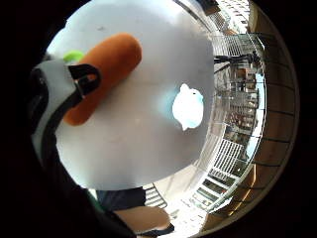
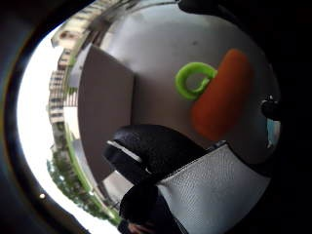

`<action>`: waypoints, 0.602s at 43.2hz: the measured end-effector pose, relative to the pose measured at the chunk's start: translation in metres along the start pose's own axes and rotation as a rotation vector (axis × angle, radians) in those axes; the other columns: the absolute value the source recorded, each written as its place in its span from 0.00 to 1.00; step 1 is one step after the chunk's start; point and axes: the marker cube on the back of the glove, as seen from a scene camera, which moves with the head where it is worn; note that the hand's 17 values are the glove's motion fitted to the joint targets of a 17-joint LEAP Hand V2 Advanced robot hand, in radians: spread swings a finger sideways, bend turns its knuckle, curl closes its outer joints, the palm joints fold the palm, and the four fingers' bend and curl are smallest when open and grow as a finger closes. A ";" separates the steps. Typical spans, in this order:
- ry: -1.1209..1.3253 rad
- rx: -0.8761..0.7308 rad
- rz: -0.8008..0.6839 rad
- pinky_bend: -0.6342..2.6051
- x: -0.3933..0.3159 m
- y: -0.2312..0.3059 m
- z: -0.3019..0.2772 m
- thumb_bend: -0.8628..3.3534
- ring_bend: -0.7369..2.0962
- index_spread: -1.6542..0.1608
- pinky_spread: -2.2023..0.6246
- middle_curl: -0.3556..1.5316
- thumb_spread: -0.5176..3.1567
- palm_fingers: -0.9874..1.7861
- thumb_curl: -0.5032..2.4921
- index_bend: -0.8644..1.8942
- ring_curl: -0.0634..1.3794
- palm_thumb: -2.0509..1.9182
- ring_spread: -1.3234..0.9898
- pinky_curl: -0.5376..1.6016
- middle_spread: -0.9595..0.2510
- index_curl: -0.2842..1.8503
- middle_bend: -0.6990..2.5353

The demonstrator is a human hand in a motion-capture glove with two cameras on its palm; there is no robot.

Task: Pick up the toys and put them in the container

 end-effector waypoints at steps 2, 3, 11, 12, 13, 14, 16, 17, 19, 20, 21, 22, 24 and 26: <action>-0.008 -0.020 0.012 0.76 0.001 0.000 0.011 0.18 0.37 0.70 0.69 0.29 0.39 0.32 0.24 0.37 0.20 0.48 0.54 0.46 0.70 0.35 0.22; -0.011 -0.030 0.016 0.76 0.001 -0.001 0.018 0.18 0.38 0.70 0.69 0.28 0.39 0.32 0.24 0.37 0.20 0.48 0.54 0.47 0.70 0.35 0.22; -0.036 -0.150 0.044 0.77 0.002 -0.002 0.072 0.18 0.38 0.70 0.66 0.24 0.38 0.34 0.24 0.41 0.21 0.49 0.54 0.47 0.71 0.35 0.20; -0.039 -0.164 0.044 0.77 0.000 -0.002 0.077 0.19 0.38 0.70 0.66 0.24 0.38 0.34 0.24 0.41 0.21 0.49 0.54 0.47 0.71 0.35 0.20; -0.044 -0.175 0.044 0.77 -0.004 -0.001 0.081 0.19 0.38 0.70 0.66 0.23 0.38 0.35 0.24 0.42 0.22 0.50 0.54 0.48 0.71 0.36 0.20; -0.049 -0.182 0.043 0.77 -0.006 0.000 0.085 0.19 0.38 0.70 0.65 0.22 0.39 0.36 0.24 0.44 0.22 0.50 0.54 0.48 0.72 0.37 0.20; -0.052 -0.182 0.043 0.78 -0.009 -0.001 0.089 0.20 0.38 0.70 0.65 0.21 0.39 0.36 0.24 0.46 0.22 0.51 0.54 0.48 0.73 0.37 0.20; -0.052 -0.179 0.044 0.78 -0.008 -0.002 0.091 0.20 0.38 0.70 0.64 0.21 0.40 0.37 0.25 0.47 0.22 0.52 0.54 0.48 0.73 0.38 0.20; -0.058 -0.171 0.045 0.78 -0.006 -0.003 0.093 0.20 0.37 0.71 0.63 0.20 0.40 0.37 0.25 0.49 0.22 0.52 0.55 0.48 0.74 0.38 0.21; -0.064 -0.165 0.041 0.78 -0.007 -0.004 0.095 0.21 0.37 0.71 0.63 0.20 0.41 0.37 0.25 0.49 0.22 0.53 0.55 0.48 0.75 0.39 0.21; -0.070 -0.157 0.036 0.78 -0.007 -0.005 0.096 0.21 0.37 0.72 0.63 0.20 0.41 0.37 0.25 0.50 0.22 0.54 0.55 0.48 0.75 0.39 0.21; -0.074 -0.149 0.035 0.78 -0.005 -0.005 0.096 0.21 0.37 0.72 0.63 0.19 0.41 0.37 0.26 0.51 0.22 0.54 0.55 0.48 0.75 0.40 0.21; -0.082 -0.133 0.042 0.77 0.000 -0.008 0.095 0.22 0.36 0.72 0.63 0.19 0.43 0.38 0.26 0.53 0.21 0.56 0.55 0.48 0.77 0.40 0.22; -0.091 -0.121 0.052 0.75 0.004 -0.010 0.093 0.25 0.35 0.73 0.63 0.19 0.45 0.41 0.28 0.57 0.21 0.61 0.55 0.48 0.78 0.43 0.23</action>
